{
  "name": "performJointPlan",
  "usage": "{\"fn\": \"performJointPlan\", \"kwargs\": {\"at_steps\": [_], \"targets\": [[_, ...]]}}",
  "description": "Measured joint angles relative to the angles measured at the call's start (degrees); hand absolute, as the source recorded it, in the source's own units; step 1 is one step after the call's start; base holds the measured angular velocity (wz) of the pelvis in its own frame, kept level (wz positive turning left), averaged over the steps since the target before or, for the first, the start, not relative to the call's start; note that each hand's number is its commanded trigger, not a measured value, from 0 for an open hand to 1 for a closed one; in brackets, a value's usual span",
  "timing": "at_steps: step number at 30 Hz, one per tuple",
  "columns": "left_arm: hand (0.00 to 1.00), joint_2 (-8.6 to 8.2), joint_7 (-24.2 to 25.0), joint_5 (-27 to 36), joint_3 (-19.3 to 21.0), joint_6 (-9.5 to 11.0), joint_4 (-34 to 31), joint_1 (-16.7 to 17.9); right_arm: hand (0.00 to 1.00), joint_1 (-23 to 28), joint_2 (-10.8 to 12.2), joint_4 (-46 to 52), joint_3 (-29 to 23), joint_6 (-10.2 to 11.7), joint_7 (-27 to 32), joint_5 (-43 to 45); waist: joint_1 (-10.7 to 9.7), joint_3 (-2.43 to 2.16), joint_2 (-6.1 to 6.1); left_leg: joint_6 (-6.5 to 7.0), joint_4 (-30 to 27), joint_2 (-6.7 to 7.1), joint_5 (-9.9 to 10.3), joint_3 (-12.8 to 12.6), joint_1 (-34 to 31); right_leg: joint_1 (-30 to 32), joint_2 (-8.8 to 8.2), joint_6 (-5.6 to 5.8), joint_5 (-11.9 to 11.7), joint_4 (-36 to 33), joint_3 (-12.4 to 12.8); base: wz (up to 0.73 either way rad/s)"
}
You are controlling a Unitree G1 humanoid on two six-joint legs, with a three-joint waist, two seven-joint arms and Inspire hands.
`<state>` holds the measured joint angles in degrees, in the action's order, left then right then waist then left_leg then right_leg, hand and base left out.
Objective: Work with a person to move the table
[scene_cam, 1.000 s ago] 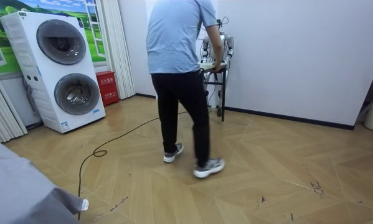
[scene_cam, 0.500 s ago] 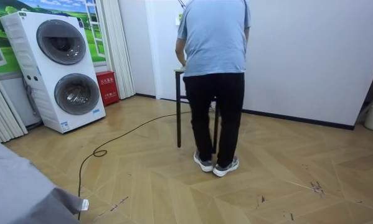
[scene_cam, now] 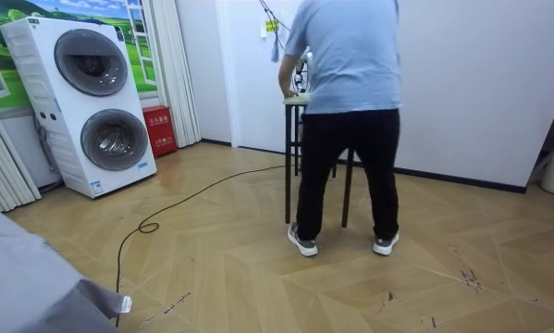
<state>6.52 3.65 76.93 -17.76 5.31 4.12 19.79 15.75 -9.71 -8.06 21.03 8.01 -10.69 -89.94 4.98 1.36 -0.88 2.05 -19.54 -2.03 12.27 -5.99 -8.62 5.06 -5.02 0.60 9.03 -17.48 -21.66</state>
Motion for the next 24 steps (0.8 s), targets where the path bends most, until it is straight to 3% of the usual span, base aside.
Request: {"fn": "performJointPlan", "kwargs": {"at_steps": [2, 7, 9, 15, 16, 19, 20, 21, 22, 24], "targets": [[1.00, -0.14, 0.0, 0.0, -0.1, 0.0, 0.0, 0.3, 1.00, 0.0, -0.2, 0.0, 0.0, -0.1, 0.1, 0.0, -0.3, -0.10, -0.18, -0.05, 0.0, 0.56, -0.1, 0.6, 0.2, -1.2, -0.35, 0.25, 0.5, 0.3, -1.7, 0.41], [1.00, -0.28, 0.0, 0.5, -0.4, 0.5, -0.5, 0.4, 1.00, -1.2, -1.4, 0.4, 0.1, 0.2, 0.5, -0.1, 0.5, -0.32, -0.54, 0.10, 0.1, 1.09, -0.2, 1.4, -0.4, -1.3, -0.95, 0.66, 0.7, 0.5, -3.2, 0.21], [1.00, -0.17, 0.0, 1.1, -0.4, 0.6, -0.8, 0.3, 1.00, -1.5, -1.7, 0.9, 0.2, 0.2, 0.9, -0.2, 0.5, -0.32, -0.63, 0.28, 0.0, 1.42, -0.3, 1.4, -0.7, -1.4, -1.27, 0.91, 0.9, 0.1, -1.8, 0.31], [1.00, 0.19, -0.1, 1.1, -0.4, 0.9, -0.8, 0.3, 1.00, -0.3, -1.0, 1.5, 0.2, 0.1, 0.9, -0.1, -0.3, -0.13, -0.92, 1.50, 0.1, 3.80, -0.7, 1.3, -0.5, -0.4, -5.31, 2.95, 4.2, -7.5, -0.4, 0.46], [1.00, 0.16, -0.2, 0.9, -0.4, 0.8, -0.8, 0.3, 1.00, 0.0, -0.9, 1.5, 0.2, 0.1, 0.9, 0.1, -0.3, 0.02, -1.08, 1.90, 0.2, 4.10, -0.6, 1.7, -0.6, -0.1, -5.81, 2.97, 4.3, -9.5, 0.1, 0.54], [1.00, 0.21, -0.2, -0.1, -0.7, 0.8, -0.6, 0.3, 1.00, 1.1, 0.0, 1.5, 0.0, 0.2, 0.6, 0.1, -1.8, 0.20, -1.25, 2.60, -0.8, 6.06, -0.8, 6.9, -0.9, -0.8, -5.47, 3.04, 4.7, -10.8, 5.1, 0.77], [1.00, 0.27, -0.2, -0.3, -0.7, 0.8, -0.6, 0.3, 1.00, 1.5, 0.3, 1.5, -0.2, 0.2, 0.4, 0.2, -2.3, 0.52, -1.30, 2.71, -1.3, 6.91, -0.9, 8.9, -0.9, -1.2, -5.07, 3.08, 5.2, -10.6, 7.2, 0.93], [1.00, 0.21, -0.2, -0.3, -0.8, 0.8, -0.5, 0.4, 1.00, 1.7, 0.3, 1.5, -0.3, 0.2, 0.3, 0.2, -2.5, 0.55, -1.30, 2.78, -1.5, 7.20, -0.9, 9.7, -1.0, -1.5, -4.70, 3.07, 5.5, -9.7, 8.4, 0.82], [1.00, 0.35, -0.2, -0.1, -0.8, 0.8, -0.5, 0.3, 1.00, 1.7, 0.5, 1.5, -0.3, 0.1, 0.3, 0.2, -2.9, 0.64, -1.22, 2.77, -2.2, 7.84, -1.0, 11.5, -1.7, -2.2, -2.85, 2.65, 6.3, -6.3, 11.0, 0.70], [1.00, 0.74, -0.2, 0.5, -0.6, 0.8, -0.3, 0.2, 1.00, 1.5, 0.5, 1.6, -0.1, 0.1, 0.0, 0.2, -2.7, 0.62, -1.10, 2.59, -2.4, 8.84, -1.5, 13.0, -2.4, -3.5, -1.92, 2.48, 6.6, -2.7, 11.2, 0.60]]}}
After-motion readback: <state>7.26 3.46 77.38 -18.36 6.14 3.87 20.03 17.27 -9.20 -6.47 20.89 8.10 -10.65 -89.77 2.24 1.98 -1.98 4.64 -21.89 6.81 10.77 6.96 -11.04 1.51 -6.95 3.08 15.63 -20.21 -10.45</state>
